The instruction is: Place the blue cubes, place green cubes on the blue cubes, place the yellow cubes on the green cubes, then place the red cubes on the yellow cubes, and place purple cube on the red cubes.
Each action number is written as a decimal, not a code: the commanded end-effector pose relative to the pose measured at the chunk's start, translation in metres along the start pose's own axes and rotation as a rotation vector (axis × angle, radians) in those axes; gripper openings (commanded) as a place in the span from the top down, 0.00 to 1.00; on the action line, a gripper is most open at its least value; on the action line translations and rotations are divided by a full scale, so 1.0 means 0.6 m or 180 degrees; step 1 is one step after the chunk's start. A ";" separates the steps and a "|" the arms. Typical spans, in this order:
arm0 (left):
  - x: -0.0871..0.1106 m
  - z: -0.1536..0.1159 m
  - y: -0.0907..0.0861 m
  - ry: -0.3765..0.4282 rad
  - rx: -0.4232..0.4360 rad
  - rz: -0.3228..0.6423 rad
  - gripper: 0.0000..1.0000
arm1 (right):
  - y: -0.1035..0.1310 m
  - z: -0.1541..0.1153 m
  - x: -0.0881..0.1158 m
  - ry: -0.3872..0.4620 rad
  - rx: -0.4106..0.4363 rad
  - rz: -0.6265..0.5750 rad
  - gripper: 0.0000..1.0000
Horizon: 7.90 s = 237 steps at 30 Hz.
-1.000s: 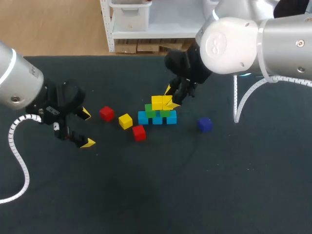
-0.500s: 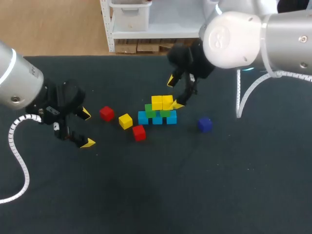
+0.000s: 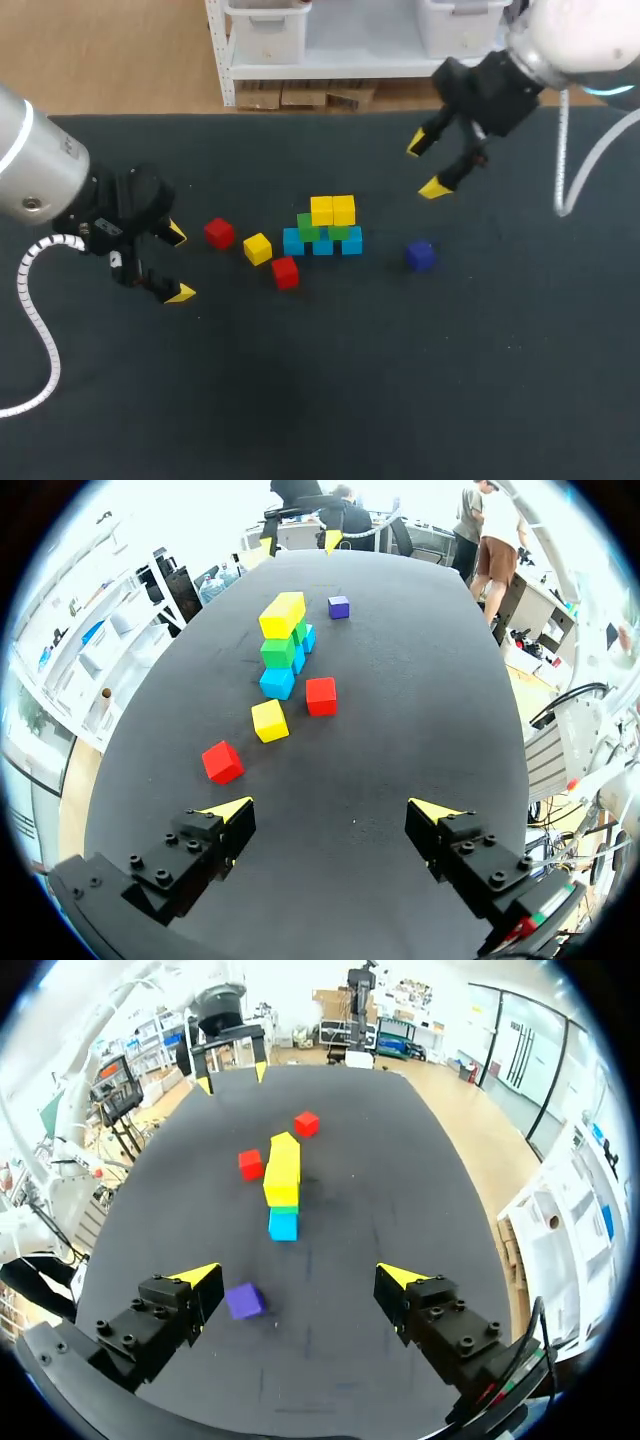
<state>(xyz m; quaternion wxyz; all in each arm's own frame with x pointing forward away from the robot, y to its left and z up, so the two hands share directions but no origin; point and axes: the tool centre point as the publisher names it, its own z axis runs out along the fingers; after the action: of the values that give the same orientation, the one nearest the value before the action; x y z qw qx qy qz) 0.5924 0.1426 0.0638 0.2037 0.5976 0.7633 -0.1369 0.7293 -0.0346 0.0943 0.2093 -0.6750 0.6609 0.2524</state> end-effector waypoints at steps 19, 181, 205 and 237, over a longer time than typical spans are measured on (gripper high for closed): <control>0.003 0.000 0.000 -0.0021 0.0001 0.0010 0.00 | 0.004 -0.045 0.063 -0.0196 -0.0267 -0.0224 0.00; -0.213 0.115 0.119 0.0029 0.0084 0.0529 1.00 | 0.004 -0.045 0.063 -0.0196 -0.0267 -0.0224 0.00; -0.224 0.133 0.121 0.0010 0.0110 0.0508 1.00 | 0.004 -0.045 0.063 -0.0196 -0.0267 -0.0224 0.00; -0.223 0.143 0.128 0.0019 0.0149 0.0513 1.00 | 0.004 -0.045 0.063 -0.0196 -0.0267 -0.0224 0.00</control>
<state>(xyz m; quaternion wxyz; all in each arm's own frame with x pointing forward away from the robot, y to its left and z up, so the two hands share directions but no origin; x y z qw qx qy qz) 0.7035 0.0087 0.0547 0.1998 0.6608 0.7109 -0.1345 0.7282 -0.0808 0.0925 0.2093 -0.6977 0.6197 0.2921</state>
